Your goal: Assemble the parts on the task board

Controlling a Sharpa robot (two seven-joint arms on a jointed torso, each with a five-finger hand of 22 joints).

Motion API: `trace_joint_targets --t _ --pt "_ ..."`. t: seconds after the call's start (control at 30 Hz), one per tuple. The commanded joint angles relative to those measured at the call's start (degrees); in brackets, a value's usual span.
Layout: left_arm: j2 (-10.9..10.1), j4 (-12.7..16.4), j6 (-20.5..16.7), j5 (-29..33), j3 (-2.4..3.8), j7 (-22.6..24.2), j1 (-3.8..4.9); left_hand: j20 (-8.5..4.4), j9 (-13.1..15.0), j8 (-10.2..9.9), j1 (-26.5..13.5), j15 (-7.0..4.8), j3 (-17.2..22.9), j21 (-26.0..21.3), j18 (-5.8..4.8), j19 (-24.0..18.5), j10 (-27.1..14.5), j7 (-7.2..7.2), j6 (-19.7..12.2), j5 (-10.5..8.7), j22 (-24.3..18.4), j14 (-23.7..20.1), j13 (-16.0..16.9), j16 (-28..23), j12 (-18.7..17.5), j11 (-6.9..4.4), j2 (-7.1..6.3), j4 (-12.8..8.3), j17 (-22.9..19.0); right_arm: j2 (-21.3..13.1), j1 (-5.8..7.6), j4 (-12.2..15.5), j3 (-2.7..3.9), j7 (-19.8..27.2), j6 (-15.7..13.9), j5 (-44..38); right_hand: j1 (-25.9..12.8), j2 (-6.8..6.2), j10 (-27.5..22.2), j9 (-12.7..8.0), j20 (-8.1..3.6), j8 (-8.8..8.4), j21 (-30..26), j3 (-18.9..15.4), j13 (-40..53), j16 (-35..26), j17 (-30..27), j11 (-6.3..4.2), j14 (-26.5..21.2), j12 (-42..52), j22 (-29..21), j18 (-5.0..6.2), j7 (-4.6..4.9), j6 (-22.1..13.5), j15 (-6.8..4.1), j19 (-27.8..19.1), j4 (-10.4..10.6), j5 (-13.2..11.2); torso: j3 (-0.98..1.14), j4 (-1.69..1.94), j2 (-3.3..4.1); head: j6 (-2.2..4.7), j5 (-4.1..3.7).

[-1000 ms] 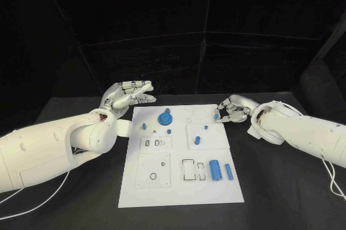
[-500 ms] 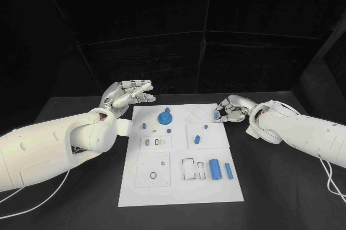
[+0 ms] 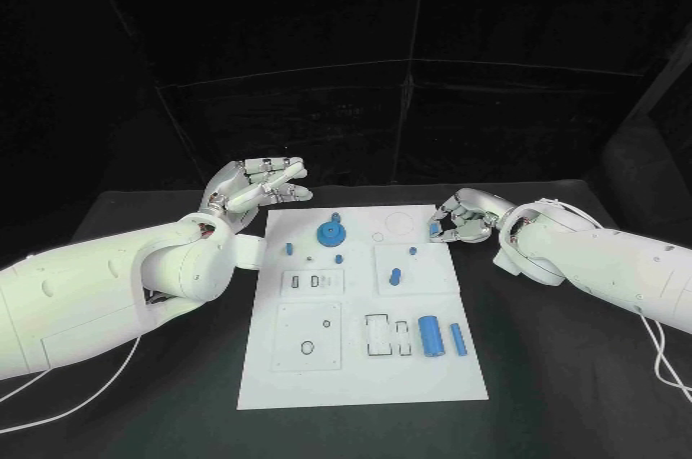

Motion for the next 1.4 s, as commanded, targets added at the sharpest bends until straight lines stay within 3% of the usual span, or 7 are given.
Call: trace_joint_targets --t 0.03,0.23,0.53,0.73,1.0,1.17,1.4 --pt "0.0 0.0 0.7 -0.3 0.04 0.3 0.07 0.19 0.0 -0.3 -0.1 0.04 0.0 -0.2 0.28 0.0 0.4 -0.02 0.5 -0.03 0.0 -0.4 0.0 -0.1 -0.2 0.15 0.7 -0.4 0.0 0.1 0.07 0.0 0.01 -0.3 -0.3 -0.9 0.1 1.04 0.3 0.1 -0.19 0.39 0.2 0.6 4.8 0.4 12.8 -0.43 5.6 0.3 0.2 -0.33 -0.11 1.1 -0.46 0.4 0.1 -0.3 0.01 0.0 -0.01 -0.06 0.01" --pt "0.0 0.0 0.7 -0.3 0.03 0.3 0.07 0.19 0.0 -0.3 -0.1 0.04 0.0 -0.2 0.28 0.0 0.4 -0.02 0.5 -0.03 0.0 -0.4 0.0 -0.1 -0.2 0.15 0.7 -0.4 0.0 0.0 0.07 0.0 0.01 -0.3 -2.3 -0.9 0.8 3.17 0.6 0.4 -0.79 1.45 0.5 2.6 5.1 0.5 13.1 -1.41 5.6 0.5 0.5 -0.39 -1.29 4.2 -1.24 0.6 -0.3 -1.6 0.01 -0.02 -0.01 -0.11 0.07" --pt "-0.1 0.1 0.7 -0.3 0.03 0.3 0.07 0.19 0.0 -0.3 -0.1 0.04 0.0 -0.2 0.28 0.0 0.4 -0.02 0.5 -0.03 0.0 -0.4 0.0 -0.1 -0.2 0.15 0.7 -0.4 0.0 -0.4 0.08 1.1 0.02 0.4 -6.3 -0.9 1.4 4.02 0.8 0.6 -1.52 1.94 0.7 4.5 5.3 0.6 13.6 -2.16 5.7 0.6 1.1 -0.51 -2.09 6.0 -1.94 0.9 -1.3 -1.7 0.01 -0.08 -0.06 -0.11 0.09" --pt "-0.3 0.1 0.5 -0.3 0.03 0.2 0.07 0.19 0.0 -0.3 -0.1 0.04 0.0 -0.2 0.28 0.0 0.4 -0.02 0.5 -0.03 0.0 -0.4 0.0 -0.1 -0.2 0.15 0.7 -0.4 0.0 -1.9 0.13 5.0 0.06 -1.5 -8.9 -0.8 1.2 4.13 0.7 0.5 -1.66 1.75 0.7 5.0 5.0 0.7 13.7 -2.19 5.8 0.3 1.0 -0.5 -2.07 5.9 -2.03 0.9 -1.4 -1.7 -0.11 -0.04 -0.19 -0.05 0.27" --pt "-0.4 -0.2 0.7 -0.3 0.03 0.2 0.1 0.19 0.0 -0.3 -0.1 0.04 0.0 -0.3 0.27 0.1 0.5 -0.04 0.6 -0.03 -0.1 -0.3 0.0 -0.2 -0.2 0.14 0.79 -0.5 0.1 -3.2 0.85 14.8 0.14 -9.1 -10.5 -0.8 0.9 3.68 0.6 0.4 -1.73 1.5 0.6 5.3 4.9 0.6 13.5 -2.17 5.7 0.1 1.0 -0.5 -2.01 5.8 -2.04 0.8 -1.7 -1.9 -0.49 0.07 -0.82 -0.34 0.51" --pt "-0.1 -0.6 1.0 -0.3 0.03 0.1 0.1 0.18 0.0 -0.2 -0.3 0.01 -0.2 -0.4 0.29 0.1 0.9 -0.15 0.9 -0.04 -0.2 -0.3 0.0 -0.3 -0.1 0.04 0.92 -0.5 0.3 -1.0 1.04 19.1 0.16 -13.9 -11.4 -2.3 0.8 3.64 0.6 0.4 -1.73 1.49 0.6 5.3 4.8 0.5 13.4 -2.16 5.7 0.0 0.9 -0.48 -2.0 5.8 -2.03 0.8 -1.7 -1.9 -0.69 0.19 -1.1 -0.53 0.82" --pt "0.6 -1.6 1.3 -0.3 0.03 -0.1 0.11 0.16 0.1 -0.1 -0.4 -0.04 -0.2 -0.5 0.3 0.2 1.3 -0.23 1.2 -0.04 -0.2 -0.2 0.1 -0.4 0.0 -0.04 1.04 -0.6 0.4 5.6 1.05 19.7 0.12 -18.2 -10.7 -5.6 0.3 3.23 0.1 0.3 -1.75 1.38 0.5 5.5 4.1 0.4 13.0 -2.16 5.6 -0.9 0.6 -0.43 -2.01 5.9 -2.04 0.7 -1.7 -2.1 -0.92 0.58 -1.53 -1.41 1.59"
